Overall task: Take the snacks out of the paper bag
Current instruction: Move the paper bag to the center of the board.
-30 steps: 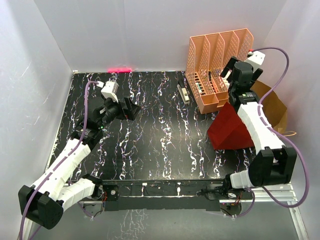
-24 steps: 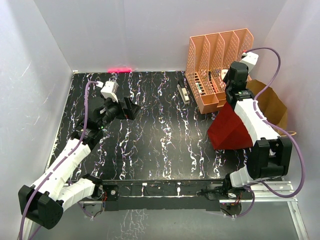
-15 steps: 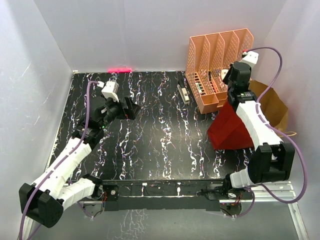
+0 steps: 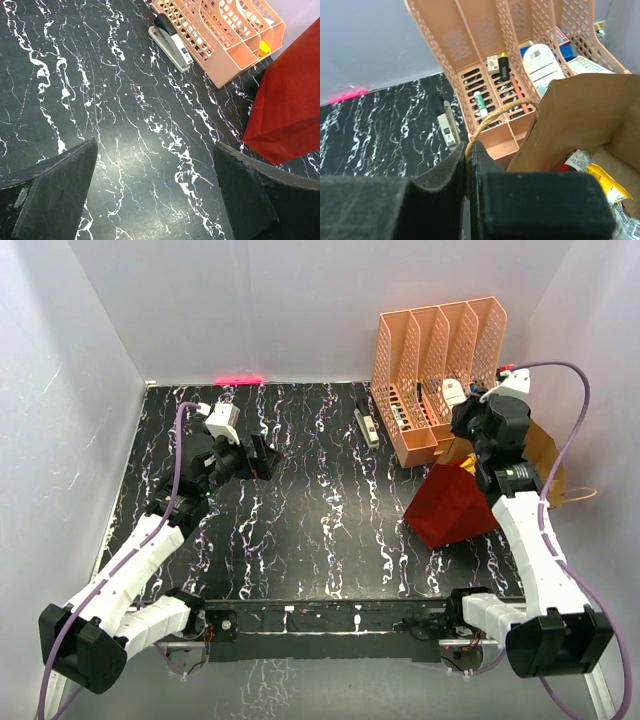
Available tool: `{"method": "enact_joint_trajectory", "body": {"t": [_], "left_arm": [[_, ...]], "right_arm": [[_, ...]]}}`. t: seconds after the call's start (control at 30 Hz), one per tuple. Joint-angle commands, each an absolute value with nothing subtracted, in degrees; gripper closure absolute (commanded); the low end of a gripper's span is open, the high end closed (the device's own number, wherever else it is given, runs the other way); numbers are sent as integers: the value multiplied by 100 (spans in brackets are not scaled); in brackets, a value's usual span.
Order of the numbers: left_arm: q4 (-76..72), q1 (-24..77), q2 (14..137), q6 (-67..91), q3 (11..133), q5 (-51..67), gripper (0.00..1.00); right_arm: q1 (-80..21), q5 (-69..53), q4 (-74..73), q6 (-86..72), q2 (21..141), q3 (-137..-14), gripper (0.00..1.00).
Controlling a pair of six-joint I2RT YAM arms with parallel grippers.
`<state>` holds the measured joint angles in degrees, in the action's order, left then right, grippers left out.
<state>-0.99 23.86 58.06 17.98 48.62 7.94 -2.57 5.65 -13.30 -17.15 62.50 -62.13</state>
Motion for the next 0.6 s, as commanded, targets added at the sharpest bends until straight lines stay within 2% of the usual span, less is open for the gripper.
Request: {"method": "enact_joint_trajectory", "body": {"t": [0.0,0.37,0.57], "left_arm": [[-141,2426,5805,1749,4863,797,2],[-107,2426,5801,1708,4874,741,2],[-71,2429,5776,1674,4885,657,2]], "right_arm": [[-288,-105,-1448,-1915,5648,-6131,93],[-287,-1700,-2610,-2166,5500,-6667,93],[-289,-2777,-2673,-2382,5282,-6759,93]]}}
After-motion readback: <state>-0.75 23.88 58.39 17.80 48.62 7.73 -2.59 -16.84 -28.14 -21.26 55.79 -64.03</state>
